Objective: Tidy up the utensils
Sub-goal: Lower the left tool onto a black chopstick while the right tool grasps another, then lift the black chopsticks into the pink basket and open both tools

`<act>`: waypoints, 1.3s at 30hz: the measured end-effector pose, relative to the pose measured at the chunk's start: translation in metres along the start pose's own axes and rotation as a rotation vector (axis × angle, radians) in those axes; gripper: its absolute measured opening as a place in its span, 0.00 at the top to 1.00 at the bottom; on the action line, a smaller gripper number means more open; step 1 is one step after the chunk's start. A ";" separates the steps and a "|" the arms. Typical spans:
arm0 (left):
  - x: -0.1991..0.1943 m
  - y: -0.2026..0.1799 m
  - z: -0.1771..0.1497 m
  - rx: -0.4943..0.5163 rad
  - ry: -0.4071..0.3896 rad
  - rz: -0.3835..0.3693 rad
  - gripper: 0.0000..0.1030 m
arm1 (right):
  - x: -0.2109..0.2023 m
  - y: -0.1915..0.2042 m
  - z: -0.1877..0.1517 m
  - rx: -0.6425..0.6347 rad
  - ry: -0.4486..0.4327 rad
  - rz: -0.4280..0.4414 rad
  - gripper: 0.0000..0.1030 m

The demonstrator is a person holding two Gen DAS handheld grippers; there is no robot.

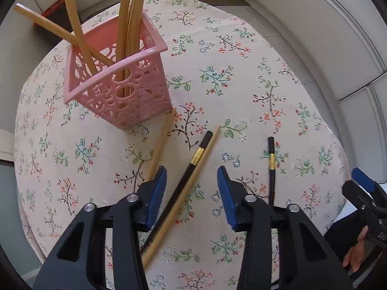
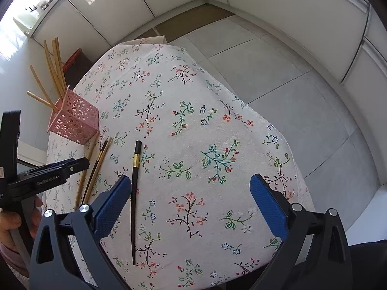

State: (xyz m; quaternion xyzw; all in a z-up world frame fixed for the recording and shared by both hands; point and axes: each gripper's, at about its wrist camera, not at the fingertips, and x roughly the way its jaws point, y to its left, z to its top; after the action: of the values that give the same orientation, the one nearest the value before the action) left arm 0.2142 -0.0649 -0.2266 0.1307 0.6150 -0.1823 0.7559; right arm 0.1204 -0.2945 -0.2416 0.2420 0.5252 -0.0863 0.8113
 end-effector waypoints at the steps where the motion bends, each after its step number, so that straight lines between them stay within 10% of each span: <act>1: 0.004 -0.001 0.002 0.004 0.006 0.012 0.74 | 0.001 -0.001 0.000 -0.001 0.002 -0.001 0.07; 18: 0.043 0.000 0.013 0.037 0.069 0.016 0.88 | 0.020 0.000 0.006 0.020 0.078 0.022 0.07; 26: 0.009 -0.002 0.000 0.032 -0.038 0.054 0.95 | 0.056 0.047 0.037 0.002 0.157 -0.035 0.11; 33: -0.062 0.002 -0.029 0.060 -0.167 0.034 0.95 | 0.099 0.087 0.044 -0.072 0.237 -0.150 0.37; 35: -0.077 0.003 -0.037 0.058 -0.198 0.030 0.95 | 0.100 0.096 0.043 -0.111 0.214 -0.212 0.56; 36: -0.085 0.003 -0.043 0.055 -0.213 0.027 0.95 | 0.100 0.100 0.043 -0.132 0.209 -0.227 0.84; 39: -0.105 0.008 -0.052 0.038 -0.266 0.023 0.94 | 0.099 0.096 0.039 -0.121 0.220 -0.195 0.93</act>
State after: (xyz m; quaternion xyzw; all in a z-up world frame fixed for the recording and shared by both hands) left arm 0.1527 -0.0239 -0.1351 0.1266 0.5041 -0.2011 0.8303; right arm 0.2329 -0.2188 -0.2876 0.1486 0.6361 -0.1059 0.7497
